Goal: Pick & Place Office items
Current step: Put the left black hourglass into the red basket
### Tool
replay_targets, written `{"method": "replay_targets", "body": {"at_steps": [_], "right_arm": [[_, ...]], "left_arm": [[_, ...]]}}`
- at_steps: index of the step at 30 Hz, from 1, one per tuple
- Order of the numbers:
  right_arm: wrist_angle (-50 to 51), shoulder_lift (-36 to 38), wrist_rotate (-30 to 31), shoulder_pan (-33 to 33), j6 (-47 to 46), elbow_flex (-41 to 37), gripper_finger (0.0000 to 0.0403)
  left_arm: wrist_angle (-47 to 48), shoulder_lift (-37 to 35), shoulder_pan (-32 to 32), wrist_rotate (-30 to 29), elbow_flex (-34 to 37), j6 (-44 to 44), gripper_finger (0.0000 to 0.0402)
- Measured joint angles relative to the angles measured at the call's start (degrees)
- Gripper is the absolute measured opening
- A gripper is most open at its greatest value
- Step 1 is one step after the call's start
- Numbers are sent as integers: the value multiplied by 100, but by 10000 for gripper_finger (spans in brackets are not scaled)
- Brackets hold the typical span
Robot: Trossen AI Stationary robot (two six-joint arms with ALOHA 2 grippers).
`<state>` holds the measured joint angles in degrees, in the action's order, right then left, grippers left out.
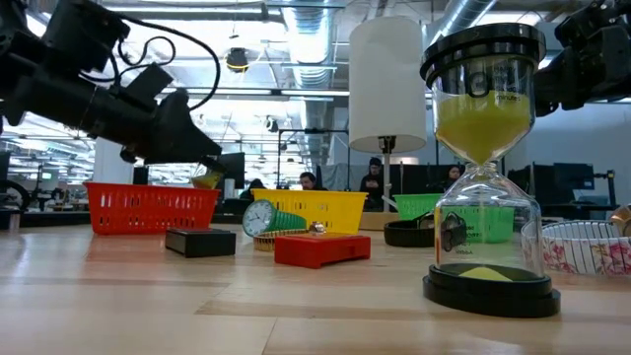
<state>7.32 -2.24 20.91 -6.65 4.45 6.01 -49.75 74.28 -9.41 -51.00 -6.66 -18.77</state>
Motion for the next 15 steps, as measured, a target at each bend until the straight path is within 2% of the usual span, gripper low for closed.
{"method": "replay_targets", "body": {"at_steps": [4,11,15], "right_arm": [[1,0,0,1,0,1,136],[3,0,0,0,0,1,136],[3,0,0,0,0,1,136]], "left_arm": [[-127,-119,-180,-169,0,359,282],[-117,-898,-705,-368,0,1065,281],[282,-1153,-946,-702,0,1006,267]]}}
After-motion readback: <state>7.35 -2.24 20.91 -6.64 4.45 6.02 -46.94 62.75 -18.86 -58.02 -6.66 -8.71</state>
